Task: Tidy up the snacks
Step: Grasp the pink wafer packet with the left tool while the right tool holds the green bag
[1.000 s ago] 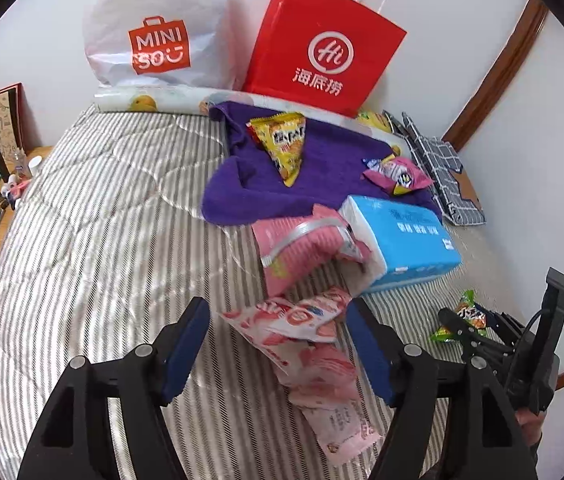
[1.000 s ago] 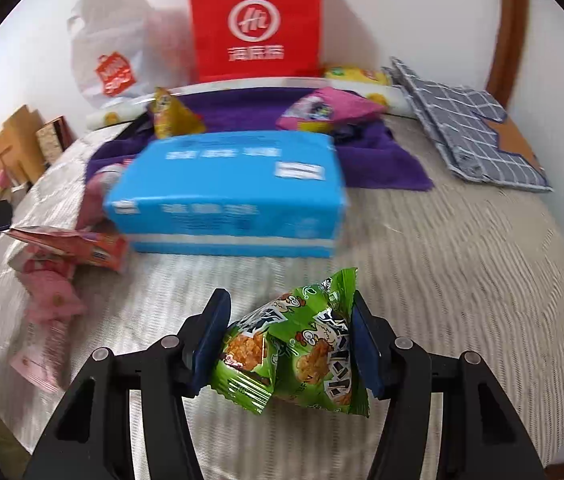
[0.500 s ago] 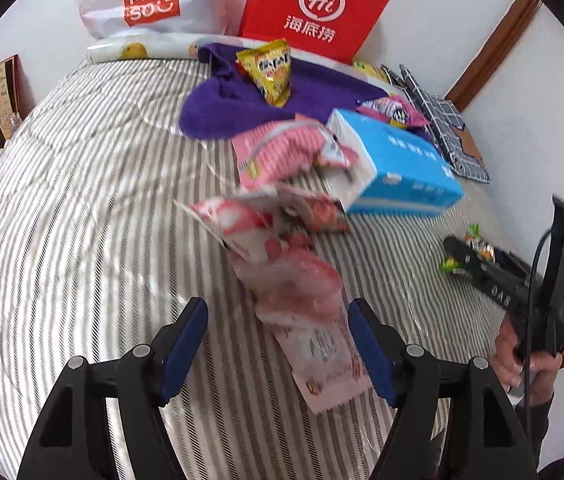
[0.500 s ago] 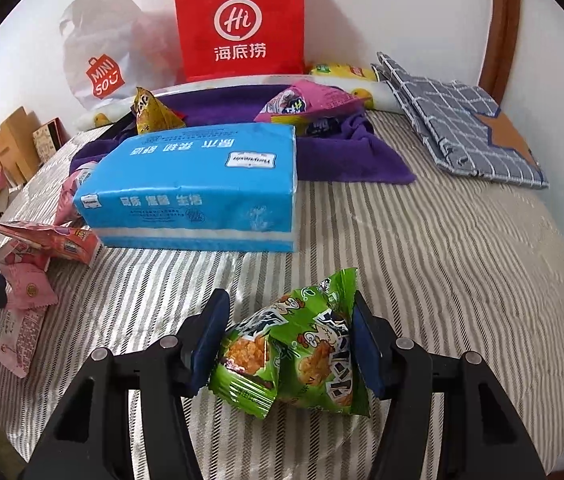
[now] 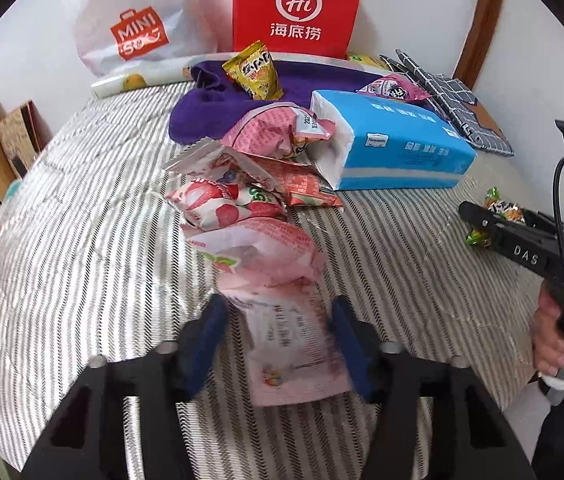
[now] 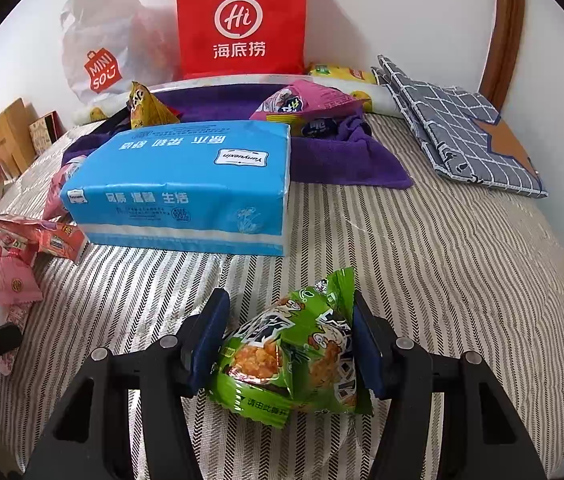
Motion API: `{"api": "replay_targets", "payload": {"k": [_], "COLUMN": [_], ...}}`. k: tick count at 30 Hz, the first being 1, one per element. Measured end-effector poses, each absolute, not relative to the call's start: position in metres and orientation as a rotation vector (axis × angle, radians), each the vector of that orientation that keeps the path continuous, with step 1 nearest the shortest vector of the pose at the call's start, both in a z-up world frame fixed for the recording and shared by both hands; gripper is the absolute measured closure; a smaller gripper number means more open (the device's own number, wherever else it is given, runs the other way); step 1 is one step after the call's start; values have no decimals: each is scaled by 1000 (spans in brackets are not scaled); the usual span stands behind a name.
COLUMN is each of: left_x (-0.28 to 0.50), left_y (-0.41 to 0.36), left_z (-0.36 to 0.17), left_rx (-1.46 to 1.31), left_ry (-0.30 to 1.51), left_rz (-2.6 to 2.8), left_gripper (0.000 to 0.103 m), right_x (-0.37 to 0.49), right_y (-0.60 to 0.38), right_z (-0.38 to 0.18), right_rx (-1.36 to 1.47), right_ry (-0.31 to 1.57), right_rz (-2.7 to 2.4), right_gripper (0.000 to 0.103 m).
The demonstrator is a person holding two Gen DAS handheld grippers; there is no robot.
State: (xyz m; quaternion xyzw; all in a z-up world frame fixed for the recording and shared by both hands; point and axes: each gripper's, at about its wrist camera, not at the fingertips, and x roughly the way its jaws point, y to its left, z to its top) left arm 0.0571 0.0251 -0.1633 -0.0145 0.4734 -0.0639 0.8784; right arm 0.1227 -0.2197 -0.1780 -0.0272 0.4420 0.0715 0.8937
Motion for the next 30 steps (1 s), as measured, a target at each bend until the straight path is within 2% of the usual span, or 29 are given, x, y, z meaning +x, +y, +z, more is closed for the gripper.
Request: {"api": "replay_targets", "payload": {"k": [1, 4, 12, 16, 20, 24, 30], "left_x": [57, 61, 89, 102, 110, 113, 113], "left_y": [28, 40, 52, 54, 51, 52, 51], "left_z": [-163, -162, -165, -166, -168, -170, -170], "left_rx": [-28, -63, -54, -41, -13, -1, 3], "left_ry": [984, 981, 972, 966, 951, 935, 936], "left_rz": [-128, -140, -103, -89, -74, -67, -71], "left_gripper": [65, 68, 65, 64, 63, 62, 62], "right_x": [122, 123, 123, 125, 124, 117, 115], "right_y": [-220, -221, -221, -222, -226, -231, -234], "right_z": [-178, -178, -178, -180, -179, -176, -184], "right_rx": [-56, -52, -43, -32, -5, -41, -43], "right_ry": [916, 916, 919, 937, 940, 920, 976], "right_rz": [149, 152, 157, 177, 200, 176, 199], "right_gripper": [44, 44, 44, 36, 33, 21, 21]}}
